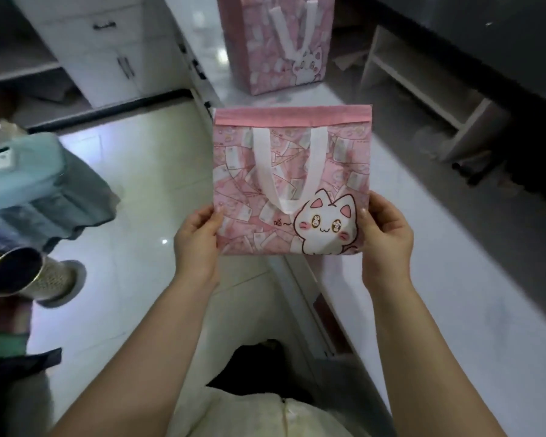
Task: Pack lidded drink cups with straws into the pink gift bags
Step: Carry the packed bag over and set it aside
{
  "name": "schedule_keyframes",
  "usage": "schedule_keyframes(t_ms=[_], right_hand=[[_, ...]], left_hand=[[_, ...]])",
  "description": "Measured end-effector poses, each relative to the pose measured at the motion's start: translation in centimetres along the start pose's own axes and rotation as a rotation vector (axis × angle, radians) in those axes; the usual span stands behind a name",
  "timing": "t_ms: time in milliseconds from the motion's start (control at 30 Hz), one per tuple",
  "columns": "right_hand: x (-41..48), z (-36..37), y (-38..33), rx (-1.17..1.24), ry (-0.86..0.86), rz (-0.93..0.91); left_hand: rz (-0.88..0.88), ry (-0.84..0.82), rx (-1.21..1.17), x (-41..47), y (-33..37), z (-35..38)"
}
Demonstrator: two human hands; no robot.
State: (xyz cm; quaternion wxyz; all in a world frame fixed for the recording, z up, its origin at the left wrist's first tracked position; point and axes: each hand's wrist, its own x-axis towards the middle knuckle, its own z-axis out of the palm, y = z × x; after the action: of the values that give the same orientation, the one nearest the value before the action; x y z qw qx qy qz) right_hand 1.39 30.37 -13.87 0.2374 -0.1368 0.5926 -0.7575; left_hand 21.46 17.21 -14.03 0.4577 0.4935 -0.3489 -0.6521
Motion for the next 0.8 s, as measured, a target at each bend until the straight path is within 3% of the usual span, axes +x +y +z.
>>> schedule_keyframes(t_ms=[300, 533, 800], right_hand=[[-0.3, 14.3, 3.3, -0.068, -0.336, 0.005], [1.2, 32.5, 4.0, -0.026, -0.517, -0.008], [4.8, 51.7, 7.2, 0.079, -0.404, 0.106]], left_hand=[[-0.019, 0.257, -0.172, 4.5, 4.1, -11.1], [0.066, 0.288, -0.282, 16.4, 13.3, -18.8], [0.147, 0.366, -0.284, 31.9, 23.2, -23.8]])
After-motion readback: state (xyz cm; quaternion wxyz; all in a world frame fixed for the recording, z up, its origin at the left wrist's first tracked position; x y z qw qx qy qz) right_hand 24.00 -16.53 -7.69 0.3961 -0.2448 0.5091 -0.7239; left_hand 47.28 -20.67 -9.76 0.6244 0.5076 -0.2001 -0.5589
